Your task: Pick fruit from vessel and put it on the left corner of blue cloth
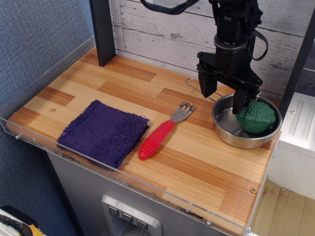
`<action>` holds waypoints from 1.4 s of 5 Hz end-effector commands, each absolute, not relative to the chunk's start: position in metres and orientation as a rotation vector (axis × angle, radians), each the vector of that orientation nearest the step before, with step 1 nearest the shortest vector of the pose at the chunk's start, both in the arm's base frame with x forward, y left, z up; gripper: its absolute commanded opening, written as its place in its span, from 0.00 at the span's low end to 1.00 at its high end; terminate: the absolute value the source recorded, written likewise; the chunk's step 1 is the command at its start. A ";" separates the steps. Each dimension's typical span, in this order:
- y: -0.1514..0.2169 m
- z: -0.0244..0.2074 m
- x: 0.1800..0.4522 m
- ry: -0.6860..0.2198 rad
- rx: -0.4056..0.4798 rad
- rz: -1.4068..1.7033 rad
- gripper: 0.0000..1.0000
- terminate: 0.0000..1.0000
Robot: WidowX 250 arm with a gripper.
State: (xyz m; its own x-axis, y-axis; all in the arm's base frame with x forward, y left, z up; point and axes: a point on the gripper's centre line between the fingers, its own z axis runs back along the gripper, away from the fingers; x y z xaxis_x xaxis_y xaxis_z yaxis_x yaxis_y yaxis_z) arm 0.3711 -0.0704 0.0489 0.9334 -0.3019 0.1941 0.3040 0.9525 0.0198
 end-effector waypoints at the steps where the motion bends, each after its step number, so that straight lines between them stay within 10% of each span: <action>1: -0.079 0.104 0.371 -0.332 -0.025 -0.293 1.00 0.00; 4: -0.129 0.087 0.381 -0.270 -0.007 -0.424 1.00 0.00; 7: -0.103 0.029 0.383 -0.108 0.078 -0.403 1.00 0.00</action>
State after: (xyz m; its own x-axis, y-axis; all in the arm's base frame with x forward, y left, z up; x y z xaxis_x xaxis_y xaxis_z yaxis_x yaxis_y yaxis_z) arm 0.3818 -0.1032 0.0156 0.9160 -0.3976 0.0540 0.3920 0.9155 0.0901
